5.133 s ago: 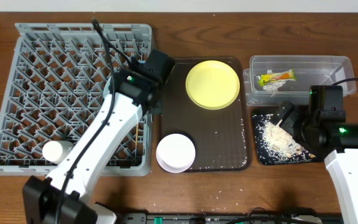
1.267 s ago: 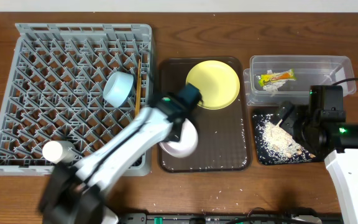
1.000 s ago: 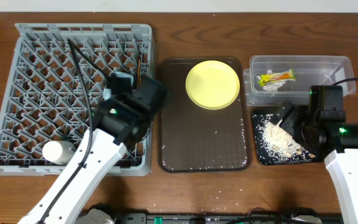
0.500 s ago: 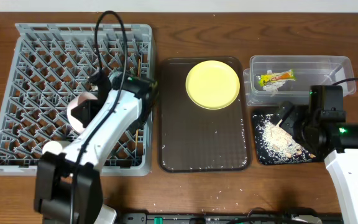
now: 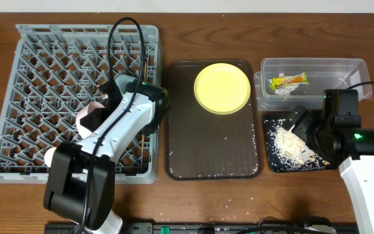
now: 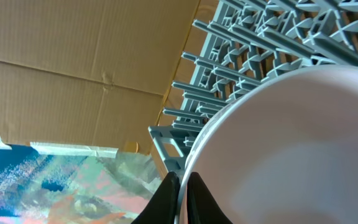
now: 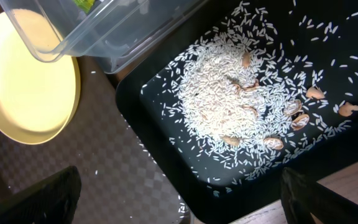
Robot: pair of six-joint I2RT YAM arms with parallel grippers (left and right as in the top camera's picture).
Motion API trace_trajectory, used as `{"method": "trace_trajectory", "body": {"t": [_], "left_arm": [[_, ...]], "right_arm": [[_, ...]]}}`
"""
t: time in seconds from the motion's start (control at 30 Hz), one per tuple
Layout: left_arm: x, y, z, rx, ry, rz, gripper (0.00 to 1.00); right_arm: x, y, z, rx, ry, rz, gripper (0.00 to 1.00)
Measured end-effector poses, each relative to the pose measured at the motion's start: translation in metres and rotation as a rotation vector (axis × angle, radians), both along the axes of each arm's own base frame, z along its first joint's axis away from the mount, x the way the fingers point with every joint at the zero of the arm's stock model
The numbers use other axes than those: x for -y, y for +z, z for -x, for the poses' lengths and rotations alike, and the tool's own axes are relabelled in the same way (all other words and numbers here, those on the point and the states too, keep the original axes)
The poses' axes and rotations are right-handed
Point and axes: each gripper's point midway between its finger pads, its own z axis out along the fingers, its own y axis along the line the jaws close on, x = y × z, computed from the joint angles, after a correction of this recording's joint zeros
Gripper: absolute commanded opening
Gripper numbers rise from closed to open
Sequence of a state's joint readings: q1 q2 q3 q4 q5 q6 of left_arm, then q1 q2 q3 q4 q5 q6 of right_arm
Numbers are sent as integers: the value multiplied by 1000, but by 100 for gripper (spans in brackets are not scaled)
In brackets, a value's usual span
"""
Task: Sort waste into correct bins and load items into the dishwasher
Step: 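Carry the pink bowl into the dish rack and lower it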
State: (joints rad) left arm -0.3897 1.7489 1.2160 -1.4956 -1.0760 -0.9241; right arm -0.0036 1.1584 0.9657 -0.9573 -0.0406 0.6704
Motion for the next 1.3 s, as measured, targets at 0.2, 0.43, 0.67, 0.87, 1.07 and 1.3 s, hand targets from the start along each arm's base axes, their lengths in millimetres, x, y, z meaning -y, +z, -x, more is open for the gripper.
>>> {"method": "trace_trajectory", "body": {"t": [0.2,0.43,0.67,0.87,1.07,1.3], "left_arm": [[4,4,-4,5,-34,-26,8],[3,10,-7,9,-57,-58,8],[3,11,-9,15,-64,-66,8],[2,5,3,-53,-37,-40,8],[0,5,8,-91,-31,-47,8],[-2,9,12,-123,-32,-62,8]], "right_arm": [[0,0,0,0,0,0,99],[0,0,0,0,0,0,99],[0,0,0,0,0,0,99],[0,0,0,0,0,0,99],[0,0,0,0,0,0,99],[0,0,0,0,0,0,99]]}}
